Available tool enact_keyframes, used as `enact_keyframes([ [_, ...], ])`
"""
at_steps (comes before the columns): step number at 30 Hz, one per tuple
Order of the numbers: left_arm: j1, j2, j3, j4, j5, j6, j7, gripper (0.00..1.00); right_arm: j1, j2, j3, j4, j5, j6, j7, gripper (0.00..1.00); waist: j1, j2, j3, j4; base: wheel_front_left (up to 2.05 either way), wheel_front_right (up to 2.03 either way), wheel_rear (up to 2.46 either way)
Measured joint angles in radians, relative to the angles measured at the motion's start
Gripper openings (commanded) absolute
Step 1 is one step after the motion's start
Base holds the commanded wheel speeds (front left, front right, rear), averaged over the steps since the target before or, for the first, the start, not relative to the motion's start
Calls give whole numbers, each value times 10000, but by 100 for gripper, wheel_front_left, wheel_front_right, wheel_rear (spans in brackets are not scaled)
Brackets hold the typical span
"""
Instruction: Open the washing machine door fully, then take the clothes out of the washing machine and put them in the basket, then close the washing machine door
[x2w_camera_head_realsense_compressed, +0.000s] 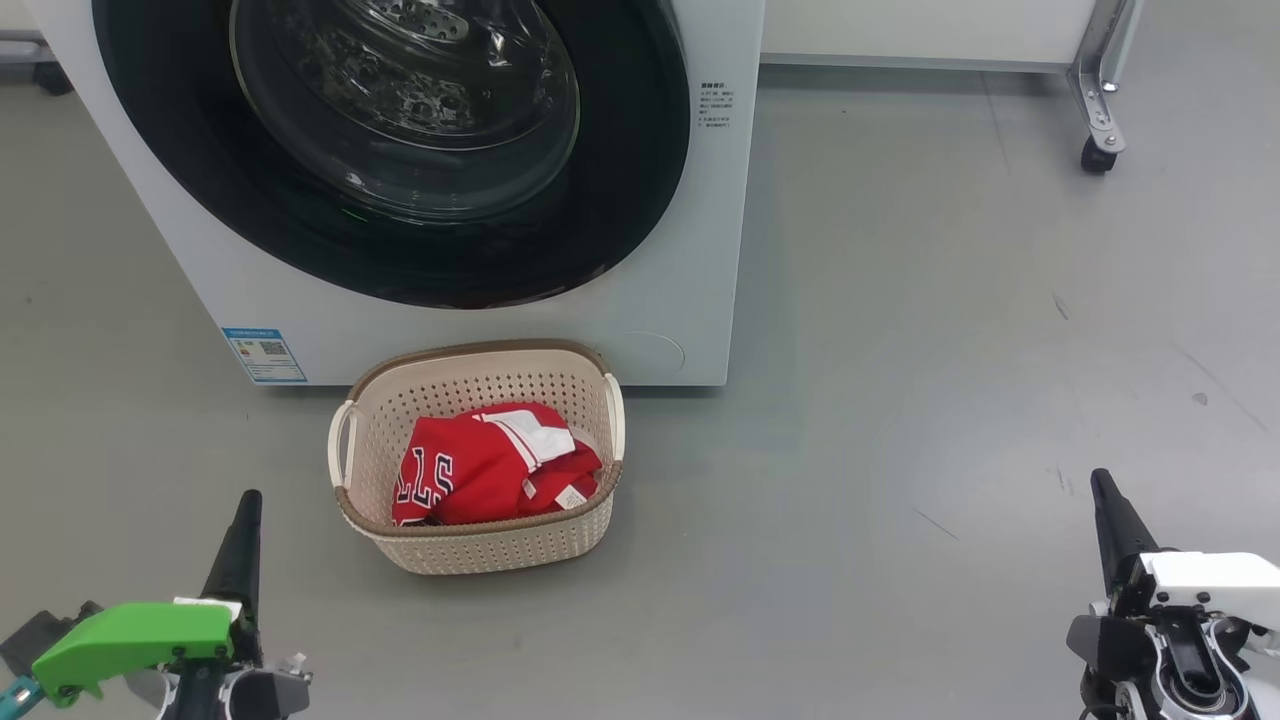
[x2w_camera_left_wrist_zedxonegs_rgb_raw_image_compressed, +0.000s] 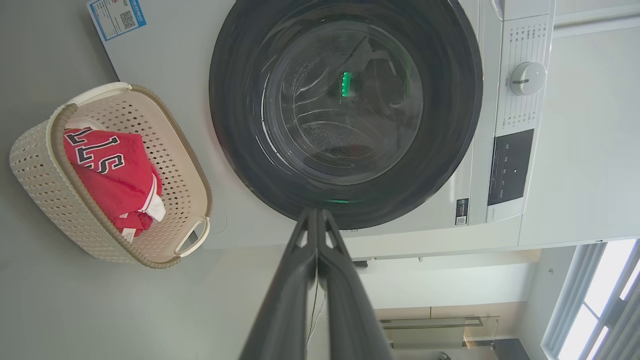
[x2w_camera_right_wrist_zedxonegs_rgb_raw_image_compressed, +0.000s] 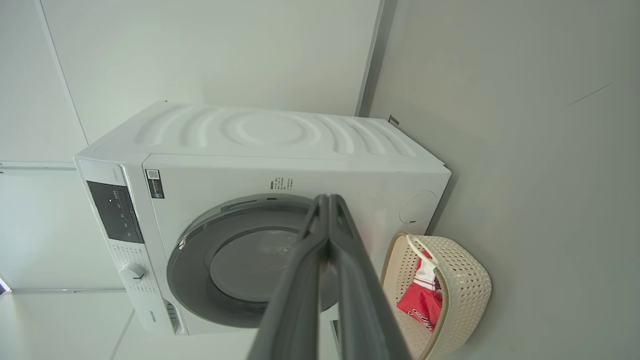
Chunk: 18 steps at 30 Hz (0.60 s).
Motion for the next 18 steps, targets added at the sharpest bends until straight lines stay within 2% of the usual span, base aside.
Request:
enact_keyframes([
  [4, 1, 19, 96, -27, -451, -2, 155, 0, -31, 36, -81, 17, 462, 77, 138, 0, 0, 0, -28, -5, 0, 0, 0],
  [18, 6, 27, 115, -42, -451, -4, 155, 0, -37, 38, -102, 27, 499, 77, 163, 0, 0, 0, -28, -5, 0, 0, 0],
])
